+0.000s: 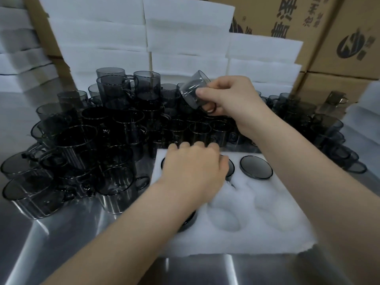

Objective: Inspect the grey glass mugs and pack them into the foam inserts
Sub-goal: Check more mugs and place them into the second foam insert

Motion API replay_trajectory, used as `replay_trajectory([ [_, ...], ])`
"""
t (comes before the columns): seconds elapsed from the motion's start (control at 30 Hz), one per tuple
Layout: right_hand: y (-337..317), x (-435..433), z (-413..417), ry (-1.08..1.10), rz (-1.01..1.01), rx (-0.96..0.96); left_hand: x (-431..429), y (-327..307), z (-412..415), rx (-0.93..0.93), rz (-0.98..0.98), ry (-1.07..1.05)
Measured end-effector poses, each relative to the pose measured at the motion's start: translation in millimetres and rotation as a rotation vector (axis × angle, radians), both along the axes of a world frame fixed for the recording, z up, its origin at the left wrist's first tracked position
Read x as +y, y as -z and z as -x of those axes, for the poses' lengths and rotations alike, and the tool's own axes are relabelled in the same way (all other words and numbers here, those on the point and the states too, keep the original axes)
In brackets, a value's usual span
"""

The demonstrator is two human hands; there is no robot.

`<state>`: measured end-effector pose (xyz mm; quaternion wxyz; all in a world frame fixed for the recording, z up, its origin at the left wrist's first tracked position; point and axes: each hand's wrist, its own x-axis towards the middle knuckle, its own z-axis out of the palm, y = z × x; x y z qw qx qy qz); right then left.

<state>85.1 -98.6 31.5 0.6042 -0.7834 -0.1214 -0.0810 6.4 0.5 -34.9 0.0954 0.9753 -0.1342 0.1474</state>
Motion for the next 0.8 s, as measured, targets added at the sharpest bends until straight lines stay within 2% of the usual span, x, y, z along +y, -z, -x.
replay_trajectory([
  [0.07, 4, -5, 8, -0.032, -0.095, 0.045, -4, 5, 5, -0.096, -0.014, -0.005],
  [0.17, 14, -11, 11, -0.063, -0.188, 0.124, -3, 4, 4, -0.127, 0.007, -0.027],
  [0.33, 19, -19, 12, -0.158, -0.176, 0.188, -6, 3, 6, -0.153, 0.075, -0.016],
  [0.4, 21, -22, 12, -0.131, -0.216, 0.216, -3, -3, 3, -0.102, 0.231, -0.042],
  [0.53, 27, -31, 16, -0.091, -0.270, 0.204, 9, -13, -8, -0.068, 0.679, -0.074],
  [0.7, 39, -37, 22, -0.273, -0.287, 0.197, 19, -16, -22, 0.122, 0.832, 0.162],
  [0.8, 43, -36, 21, -0.332, -0.319, 0.194, 22, -14, -28, 0.095, 0.793, 0.196],
])
